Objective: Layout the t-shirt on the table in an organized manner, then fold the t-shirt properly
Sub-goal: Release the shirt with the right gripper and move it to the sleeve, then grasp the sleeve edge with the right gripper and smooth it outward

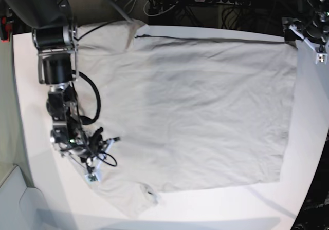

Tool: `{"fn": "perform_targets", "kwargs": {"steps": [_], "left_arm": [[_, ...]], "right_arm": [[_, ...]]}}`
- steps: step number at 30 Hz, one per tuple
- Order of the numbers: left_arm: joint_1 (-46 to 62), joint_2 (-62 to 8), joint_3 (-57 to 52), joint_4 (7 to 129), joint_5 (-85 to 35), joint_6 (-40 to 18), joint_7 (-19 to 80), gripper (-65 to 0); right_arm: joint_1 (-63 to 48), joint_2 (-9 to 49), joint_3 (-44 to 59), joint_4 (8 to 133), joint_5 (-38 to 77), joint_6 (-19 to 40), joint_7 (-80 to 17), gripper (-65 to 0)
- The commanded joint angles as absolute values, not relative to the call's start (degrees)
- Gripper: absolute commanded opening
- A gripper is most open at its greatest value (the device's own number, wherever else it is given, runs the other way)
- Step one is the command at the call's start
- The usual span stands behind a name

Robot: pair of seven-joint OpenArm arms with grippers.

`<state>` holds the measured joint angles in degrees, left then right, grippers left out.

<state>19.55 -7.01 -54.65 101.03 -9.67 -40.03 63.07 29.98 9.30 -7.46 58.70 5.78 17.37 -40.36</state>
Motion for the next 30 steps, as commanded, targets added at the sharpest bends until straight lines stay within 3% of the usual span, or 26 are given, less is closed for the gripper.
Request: {"fn": "perform_targets", "kwargs": {"steps": [1,12,23,30], "left_arm": [[20.6,-7.3,-54.9,103.5,-10.2,-40.0,62.0,0.0],[25.2,-2.9,-59.2,108.9,-10.2,-40.0,61.9,0.0],[25.1,-2.8,-60.6,109.0,-11.1,-40.0,62.0,0.0],[25.5,-2.9,-60.5,109.0,-18.0,-40.0,62.0,0.0]], "right_arm": [[32.9,9.5,-9.0,56.5,6.0,17.5,-37.8,-61.3],[42.8,7.7,-10.8,31.0,6.0,17.4,-21.2,-61.0],[42.4,9.6,-10.6,26.2,6.0,16.9,-16.8,-61.0],[42.0,12.9,-10.5,26.2,6.0,11.1,-15.3,-61.0]]}}
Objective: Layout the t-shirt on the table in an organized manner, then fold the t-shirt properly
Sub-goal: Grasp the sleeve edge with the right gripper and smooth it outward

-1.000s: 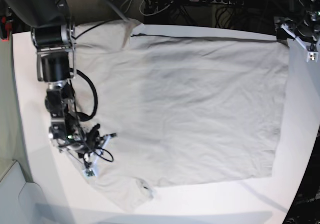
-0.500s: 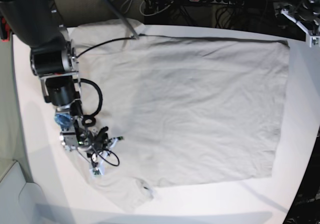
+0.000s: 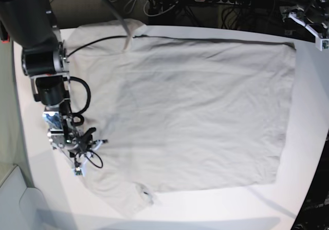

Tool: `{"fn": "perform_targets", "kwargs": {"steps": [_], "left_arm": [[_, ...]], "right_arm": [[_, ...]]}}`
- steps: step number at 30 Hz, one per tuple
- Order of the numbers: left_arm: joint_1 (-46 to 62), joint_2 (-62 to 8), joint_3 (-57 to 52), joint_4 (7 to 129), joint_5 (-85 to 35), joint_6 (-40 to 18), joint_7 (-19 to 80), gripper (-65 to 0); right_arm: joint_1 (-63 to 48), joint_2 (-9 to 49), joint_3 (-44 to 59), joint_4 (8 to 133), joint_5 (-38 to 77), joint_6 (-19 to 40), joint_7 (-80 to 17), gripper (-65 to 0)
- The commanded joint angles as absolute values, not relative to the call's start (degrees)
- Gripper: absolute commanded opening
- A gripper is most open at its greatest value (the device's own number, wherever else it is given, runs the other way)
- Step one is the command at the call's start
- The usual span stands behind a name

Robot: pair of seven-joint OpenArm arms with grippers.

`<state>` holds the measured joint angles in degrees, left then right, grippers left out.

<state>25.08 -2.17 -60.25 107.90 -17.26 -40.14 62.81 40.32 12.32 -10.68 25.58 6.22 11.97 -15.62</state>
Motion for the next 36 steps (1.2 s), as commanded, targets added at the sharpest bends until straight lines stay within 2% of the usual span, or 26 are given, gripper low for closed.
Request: {"fn": "perform_targets", "kwargs": {"steps": [1,7,11,18,25,29,33,36], "left_arm": [[25.5,-2.9,-60.5,109.0,-18.0,-40.0,62.0,0.0],[25.5,-2.8,-60.4,109.0,-18.2,-40.0,62.0,0.0],[25.6,-2.8,-60.4,109.0,-18.2,-40.0,62.0,0.0],[25.7,-3.1,-60.4,109.0,-18.2,-40.0,62.1,0.0],[25.7,-3.3,-60.5,109.0,-18.2,-40.0,62.1,0.0],[25.7,-3.3,-60.5,109.0,-18.2,-40.0,62.1,0.0],[25.7,-3.3,-60.5,109.0,-18.2,-40.0,62.1,0.0],[25.6,-3.3,-60.5,109.0,-18.2,-40.0,62.1,0.0]], "right_arm": [[42.0,13.1,-10.5,26.2,6.0,11.1,-15.3,-61.0],[42.0,13.9,-10.6,26.2,6.0,10.6,-15.1,-61.0],[42.0,14.4,-10.5,26.2,6.0,4.8,-15.1,-60.9],[42.1,15.5,-10.6,26.2,6.0,3.6,-15.2,-60.9],[42.3,17.5,-9.0,26.3,6.1,-3.7,-15.5,-60.9],[42.1,17.4,-3.1,28.9,6.1,-2.2,-18.3,-61.2],[37.8,14.6,0.5,40.2,6.1,4.6,-26.9,-61.3],[33.5,11.2,1.5,51.4,5.9,5.6,-31.1,-61.3]]}}
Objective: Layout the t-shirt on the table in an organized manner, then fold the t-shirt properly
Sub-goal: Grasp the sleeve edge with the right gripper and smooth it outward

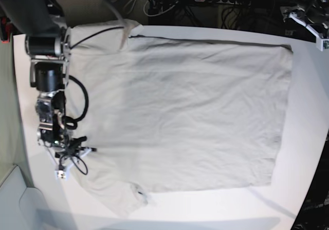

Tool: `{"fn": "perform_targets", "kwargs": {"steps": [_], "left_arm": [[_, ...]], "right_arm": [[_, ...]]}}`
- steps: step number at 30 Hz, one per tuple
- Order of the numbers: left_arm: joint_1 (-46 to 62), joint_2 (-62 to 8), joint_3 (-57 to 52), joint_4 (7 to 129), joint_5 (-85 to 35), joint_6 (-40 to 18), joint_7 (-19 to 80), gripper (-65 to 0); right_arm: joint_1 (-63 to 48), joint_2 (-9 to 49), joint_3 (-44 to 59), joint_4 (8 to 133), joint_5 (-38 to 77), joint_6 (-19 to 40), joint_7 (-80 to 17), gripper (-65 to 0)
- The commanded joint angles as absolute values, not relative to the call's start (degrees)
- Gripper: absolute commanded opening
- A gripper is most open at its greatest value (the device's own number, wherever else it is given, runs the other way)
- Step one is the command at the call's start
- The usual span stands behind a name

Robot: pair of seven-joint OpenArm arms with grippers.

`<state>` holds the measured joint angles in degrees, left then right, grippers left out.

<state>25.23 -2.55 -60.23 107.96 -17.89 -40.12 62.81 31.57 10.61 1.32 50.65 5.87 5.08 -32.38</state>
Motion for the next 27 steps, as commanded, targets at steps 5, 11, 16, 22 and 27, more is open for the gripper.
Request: {"fn": "perform_targets", "kwargs": {"steps": [5,11,16,22,27], "left_arm": [[25.3,-3.3,-60.5,109.0,-18.2,-40.0,62.1,0.0],[24.9,-3.3,-60.4,108.9,-18.2,-40.0,62.1,0.0],[23.8,-3.3,-60.4,108.7,-17.9,-40.0,62.1,0.0],[23.0,-3.3,-60.3,108.4,-17.9,-40.0,62.1,0.0],[21.8,-3.3,-60.3,108.3,-17.9,-40.0,62.1,0.0]], "right_arm": [[28.4,4.7,1.4,63.5,5.8,5.5,-36.0,-61.0],[25.5,0.7,1.5,62.3,5.8,0.4,-38.3,-61.3],[23.9,0.6,1.5,61.9,6.1,-2.9,-38.1,-61.3],[23.4,2.2,8.0,59.8,5.7,-3.2,-38.1,-61.2],[27.3,6.0,12.4,45.0,5.7,-3.2,-34.5,-61.3]]}}
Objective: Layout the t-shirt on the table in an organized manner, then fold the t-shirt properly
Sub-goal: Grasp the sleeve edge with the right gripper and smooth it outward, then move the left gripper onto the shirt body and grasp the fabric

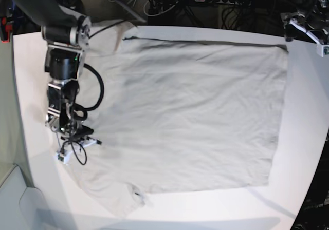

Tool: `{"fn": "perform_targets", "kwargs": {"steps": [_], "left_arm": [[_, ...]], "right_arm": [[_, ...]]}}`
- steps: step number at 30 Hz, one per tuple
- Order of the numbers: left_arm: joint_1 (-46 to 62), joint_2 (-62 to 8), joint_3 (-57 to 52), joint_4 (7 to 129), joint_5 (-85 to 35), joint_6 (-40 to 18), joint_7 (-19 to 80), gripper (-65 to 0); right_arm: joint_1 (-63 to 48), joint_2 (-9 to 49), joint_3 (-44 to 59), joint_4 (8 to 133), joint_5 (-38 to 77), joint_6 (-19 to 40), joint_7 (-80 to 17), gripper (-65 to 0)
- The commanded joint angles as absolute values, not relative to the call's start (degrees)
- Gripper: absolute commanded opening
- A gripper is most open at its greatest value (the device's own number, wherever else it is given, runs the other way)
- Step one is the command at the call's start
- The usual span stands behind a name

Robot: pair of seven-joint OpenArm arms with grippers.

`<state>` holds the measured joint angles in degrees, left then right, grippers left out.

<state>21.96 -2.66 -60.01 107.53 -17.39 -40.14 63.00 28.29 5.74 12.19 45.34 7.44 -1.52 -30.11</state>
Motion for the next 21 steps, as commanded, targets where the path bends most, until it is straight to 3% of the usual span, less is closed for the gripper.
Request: {"fn": "perform_targets", "kwargs": {"steps": [1,5,11,15,21], "left_arm": [[21.5,-3.3,-60.3,108.4,-17.9,-40.0,62.1,0.0],[21.3,-3.3,-60.3,108.4,-17.9,-40.0,62.1,0.0],[20.5,-3.3,-60.3,108.4,-17.9,-40.0,62.1,0.0],[20.4,-3.2,-60.3,108.4,-17.9,-40.0,62.1,0.0],[20.5,-3.2,-60.3,108.4,-17.9,-40.0,62.1,0.0]], "right_arm": [[28.1,7.0,13.0,41.9,5.7,-3.2,-32.9,-61.3],[29.3,10.2,13.8,34.4,5.8,-5.0,-27.9,-61.3],[29.8,11.6,13.8,34.1,6.1,-10.4,-26.0,-61.0],[30.9,11.6,13.8,34.2,6.1,-10.6,-26.3,-61.0],[29.7,11.3,13.9,43.0,8.7,-10.4,-26.6,-61.4]]}}
